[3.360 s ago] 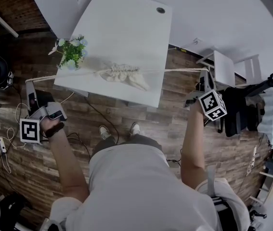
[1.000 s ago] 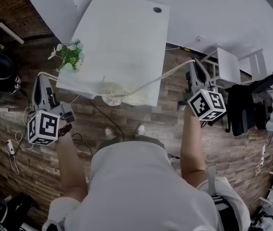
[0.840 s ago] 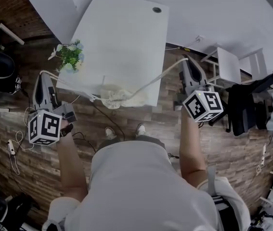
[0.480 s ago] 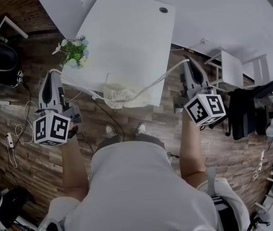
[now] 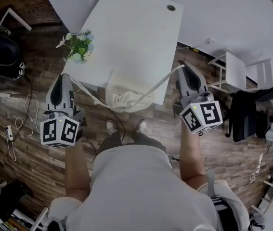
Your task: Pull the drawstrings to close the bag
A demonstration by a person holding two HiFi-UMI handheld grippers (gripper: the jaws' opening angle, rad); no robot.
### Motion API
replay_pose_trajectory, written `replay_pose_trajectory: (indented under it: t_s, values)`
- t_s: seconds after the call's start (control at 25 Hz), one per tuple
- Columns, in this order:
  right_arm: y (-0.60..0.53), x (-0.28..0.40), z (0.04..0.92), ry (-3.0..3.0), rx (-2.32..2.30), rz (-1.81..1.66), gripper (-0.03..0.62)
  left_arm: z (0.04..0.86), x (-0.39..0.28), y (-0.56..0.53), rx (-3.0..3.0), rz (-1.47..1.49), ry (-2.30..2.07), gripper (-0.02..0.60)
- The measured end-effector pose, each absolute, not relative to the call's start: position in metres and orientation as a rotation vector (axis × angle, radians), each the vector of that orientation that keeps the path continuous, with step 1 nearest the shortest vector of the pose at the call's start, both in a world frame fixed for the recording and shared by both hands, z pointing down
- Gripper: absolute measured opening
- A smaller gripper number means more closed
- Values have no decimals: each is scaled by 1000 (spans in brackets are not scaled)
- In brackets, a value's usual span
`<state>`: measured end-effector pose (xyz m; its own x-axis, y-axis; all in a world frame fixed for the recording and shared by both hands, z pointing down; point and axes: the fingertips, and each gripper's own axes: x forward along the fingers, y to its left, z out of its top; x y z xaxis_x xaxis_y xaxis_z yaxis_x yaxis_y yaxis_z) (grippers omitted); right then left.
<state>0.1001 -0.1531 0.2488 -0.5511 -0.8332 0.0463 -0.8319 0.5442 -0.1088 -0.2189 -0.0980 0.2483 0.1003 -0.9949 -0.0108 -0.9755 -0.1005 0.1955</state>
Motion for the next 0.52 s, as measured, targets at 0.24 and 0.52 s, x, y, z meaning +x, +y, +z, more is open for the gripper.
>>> replay_pose_trajectory:
  t_s: [0.24,0.52]
  values:
    - [-143,100,246,2780,-1481,-159,40,251,-211,-96,2241,-206,-1992,14]
    - [-141,96,245,2782,-1458,-194,40,253,-210,-96,2241,-208,-1968,14]
